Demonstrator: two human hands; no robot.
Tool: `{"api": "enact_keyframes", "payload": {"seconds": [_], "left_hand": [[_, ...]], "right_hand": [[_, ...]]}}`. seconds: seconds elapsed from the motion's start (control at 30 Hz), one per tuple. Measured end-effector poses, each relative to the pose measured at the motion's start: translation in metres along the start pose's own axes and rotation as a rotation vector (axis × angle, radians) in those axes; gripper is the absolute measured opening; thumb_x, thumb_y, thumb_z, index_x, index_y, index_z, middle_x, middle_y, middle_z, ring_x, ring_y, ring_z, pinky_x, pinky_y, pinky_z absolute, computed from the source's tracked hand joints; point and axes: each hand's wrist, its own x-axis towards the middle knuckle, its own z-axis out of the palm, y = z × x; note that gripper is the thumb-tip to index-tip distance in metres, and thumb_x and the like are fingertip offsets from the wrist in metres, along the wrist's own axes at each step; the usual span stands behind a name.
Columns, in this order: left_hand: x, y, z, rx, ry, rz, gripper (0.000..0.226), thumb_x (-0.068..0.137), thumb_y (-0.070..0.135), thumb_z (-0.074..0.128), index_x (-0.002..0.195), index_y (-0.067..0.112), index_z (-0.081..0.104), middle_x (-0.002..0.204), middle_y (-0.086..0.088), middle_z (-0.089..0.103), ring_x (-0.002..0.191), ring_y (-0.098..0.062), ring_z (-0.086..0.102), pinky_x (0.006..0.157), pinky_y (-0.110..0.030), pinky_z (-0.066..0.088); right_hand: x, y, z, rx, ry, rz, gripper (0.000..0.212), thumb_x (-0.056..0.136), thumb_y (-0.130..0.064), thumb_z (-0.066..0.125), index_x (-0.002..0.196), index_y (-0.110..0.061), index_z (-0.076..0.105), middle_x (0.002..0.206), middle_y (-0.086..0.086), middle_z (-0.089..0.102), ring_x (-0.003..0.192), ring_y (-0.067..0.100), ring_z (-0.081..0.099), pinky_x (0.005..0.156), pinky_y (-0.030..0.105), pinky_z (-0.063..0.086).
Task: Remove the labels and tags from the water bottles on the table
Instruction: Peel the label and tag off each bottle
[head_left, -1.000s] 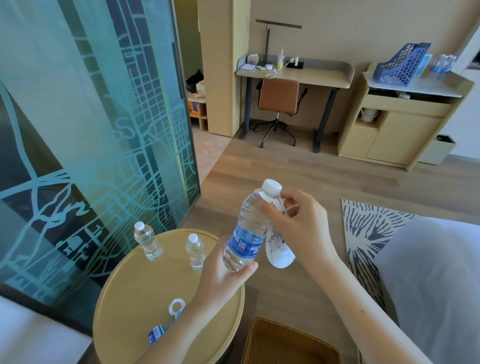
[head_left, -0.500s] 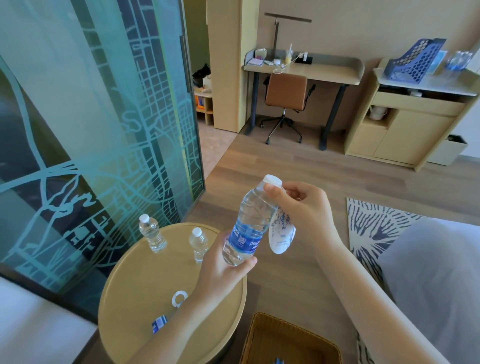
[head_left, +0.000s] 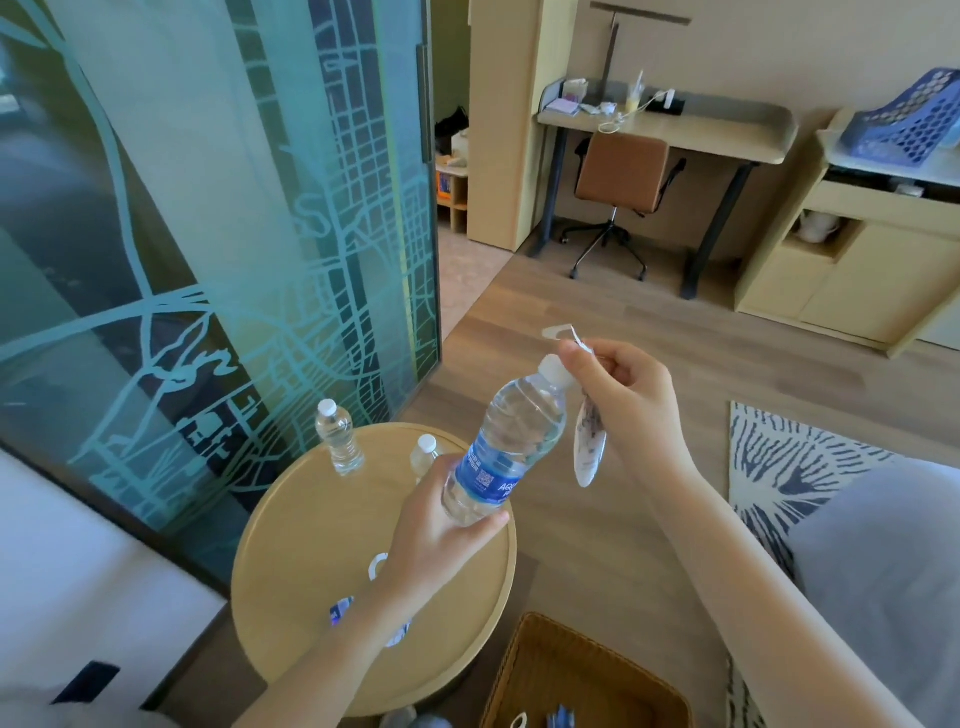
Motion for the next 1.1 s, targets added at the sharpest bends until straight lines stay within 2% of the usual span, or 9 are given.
{"api": "enact_keyframes", "payload": {"seconds": [0.07, 0.2, 0.33, 0.4, 0.5, 0.63, 0.77, 0.9, 1.1], "left_hand": [[-0.004, -0.004, -0.005, -0.027, 0.020, -0.043, 0.043, 0.075, 0.022, 0.084, 0.110, 0.032, 0.061, 0.095, 0.010, 0.072, 0.085, -0.012, 0.069, 0.077, -0.027, 0.055], [-0.012, -0.020, -0.020, -0.087, 0.061, -0.176, 0.046, 0.072, 0.035, 0.083, 0.112, 0.030, 0.060, 0.098, 0.003, 0.071, 0.093, -0.024, 0.068, 0.083, -0.051, 0.057], [-0.023, -0.041, -0.046, -0.124, 0.164, -0.266, 0.048, 0.068, 0.037, 0.083, 0.111, 0.032, 0.061, 0.096, -0.005, 0.070, 0.082, -0.019, 0.071, 0.063, -0.023, 0.058], [-0.030, -0.051, -0.062, -0.124, 0.208, -0.288, 0.045, 0.069, 0.032, 0.084, 0.108, 0.030, 0.062, 0.091, -0.003, 0.072, 0.078, -0.018, 0.072, 0.063, -0.023, 0.057], [-0.038, -0.071, -0.089, -0.046, 0.278, -0.313, 0.041, 0.073, 0.018, 0.085, 0.107, 0.018, 0.062, 0.085, 0.007, 0.072, 0.077, -0.009, 0.070, 0.069, -0.019, 0.053], [-0.047, -0.103, -0.122, -0.048, 0.346, -0.416, 0.041, 0.075, 0.016, 0.083, 0.109, 0.016, 0.061, 0.088, -0.001, 0.073, 0.080, -0.014, 0.071, 0.069, -0.016, 0.052], [-0.057, -0.137, -0.145, -0.021, 0.404, -0.513, 0.035, 0.077, 0.024, 0.083, 0.104, 0.028, 0.061, 0.088, 0.014, 0.072, 0.077, 0.000, 0.069, 0.063, -0.007, 0.047], [-0.059, -0.167, -0.160, -0.035, 0.426, -0.567, 0.033, 0.077, 0.028, 0.082, 0.102, 0.031, 0.061, 0.085, 0.014, 0.071, 0.075, 0.000, 0.069, 0.061, -0.008, 0.048], [-0.058, -0.194, -0.165, -0.056, 0.356, -0.595, 0.038, 0.079, 0.026, 0.081, 0.110, 0.022, 0.060, 0.088, 0.008, 0.070, 0.080, -0.006, 0.070, 0.065, -0.012, 0.050]], "right_hand": [[0.004, 0.007, 0.009, -0.034, -0.011, -0.014, 0.037, 0.091, -0.044, 0.071, 0.113, -0.013, 0.070, 0.073, 0.002, 0.065, 0.059, 0.004, 0.055, 0.055, 0.011, 0.044], [0.004, 0.037, 0.036, -0.096, -0.114, -0.027, 0.048, 0.091, -0.051, 0.066, 0.120, -0.012, 0.064, 0.067, 0.009, 0.051, 0.061, 0.014, 0.044, 0.058, 0.027, 0.039], [-0.001, 0.074, 0.074, -0.102, -0.258, -0.042, 0.022, 0.100, -0.032, 0.061, 0.120, -0.025, 0.057, 0.055, -0.006, 0.044, 0.049, 0.006, 0.037, 0.049, 0.017, 0.036], [-0.004, 0.097, 0.096, -0.105, -0.332, -0.039, 0.017, 0.102, -0.028, 0.058, 0.119, -0.026, 0.059, 0.054, -0.009, 0.039, 0.048, 0.005, 0.034, 0.048, 0.014, 0.033], [-0.012, 0.142, 0.130, -0.132, -0.445, 0.038, 0.024, 0.102, -0.028, 0.058, 0.126, -0.025, 0.057, 0.064, 0.005, 0.039, 0.053, 0.009, 0.036, 0.051, 0.015, 0.034], [-0.028, 0.221, 0.175, -0.222, -0.526, 0.237, 0.034, 0.097, -0.027, 0.068, 0.127, -0.025, 0.053, 0.064, -0.003, 0.041, 0.050, 0.003, 0.042, 0.048, 0.011, 0.035], [-0.044, 0.304, 0.211, -0.328, -0.472, 0.510, 0.054, 0.095, -0.030, 0.069, 0.141, -0.016, 0.044, 0.090, 0.008, 0.052, 0.073, 0.018, 0.053, 0.058, 0.024, 0.040], [-0.057, 0.370, 0.230, -0.452, -0.399, 0.708, 0.060, 0.097, -0.027, 0.066, 0.147, -0.012, 0.036, 0.127, 0.020, 0.057, 0.092, 0.028, 0.054, 0.068, 0.029, 0.042], [-0.068, 0.413, 0.237, -0.545, -0.337, 0.828, 0.066, 0.098, -0.024, 0.063, 0.153, -0.012, 0.028, 0.138, 0.022, 0.053, 0.107, 0.035, 0.057, 0.078, 0.036, 0.042]]}}
